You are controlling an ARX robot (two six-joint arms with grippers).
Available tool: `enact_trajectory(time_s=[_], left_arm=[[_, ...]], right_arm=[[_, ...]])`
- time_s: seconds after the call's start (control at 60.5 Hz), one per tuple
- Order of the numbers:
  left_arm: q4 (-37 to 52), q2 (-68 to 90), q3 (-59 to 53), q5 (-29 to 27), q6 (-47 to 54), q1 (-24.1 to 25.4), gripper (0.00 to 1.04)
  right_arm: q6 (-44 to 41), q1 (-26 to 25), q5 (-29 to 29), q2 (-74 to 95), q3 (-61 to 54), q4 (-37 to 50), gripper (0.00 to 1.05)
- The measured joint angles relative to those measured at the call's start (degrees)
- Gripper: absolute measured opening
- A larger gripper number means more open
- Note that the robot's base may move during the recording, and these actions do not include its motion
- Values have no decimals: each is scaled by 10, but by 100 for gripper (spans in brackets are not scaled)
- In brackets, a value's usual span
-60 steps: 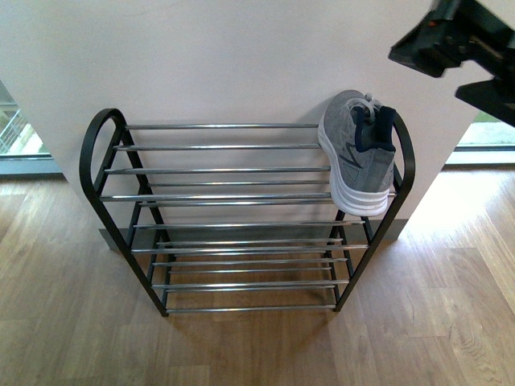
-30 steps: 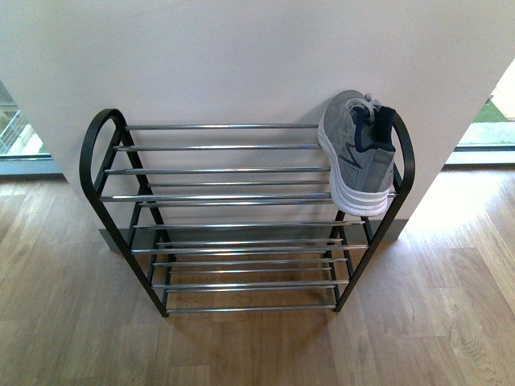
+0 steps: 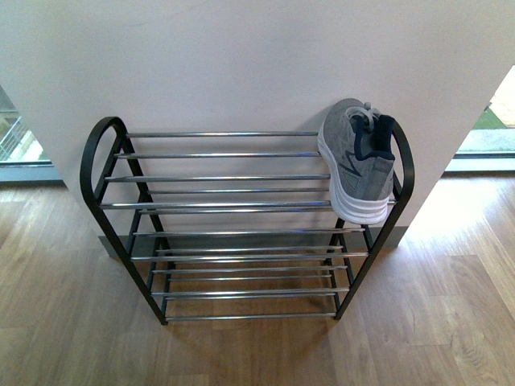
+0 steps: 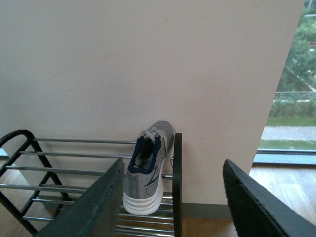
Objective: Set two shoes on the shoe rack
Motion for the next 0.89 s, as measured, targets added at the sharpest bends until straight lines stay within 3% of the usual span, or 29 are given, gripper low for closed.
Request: enact_trajectory(time_s=[0.231, 0.281, 0.397, 0.893], left_arm=[[0, 0, 0, 0, 0, 0, 3], [0, 0, 0, 0, 0, 0, 3], [0, 0, 0, 0, 0, 0, 3], [0, 0, 0, 0, 0, 0, 3]], right_arm=[[-10, 25, 23, -52, -24, -29, 8], [-14, 50, 63, -77, -24, -49, 1], [-13, 79, 72, -122, -24, -90, 2], [-13, 81, 76, -264, -24, -224, 2]])
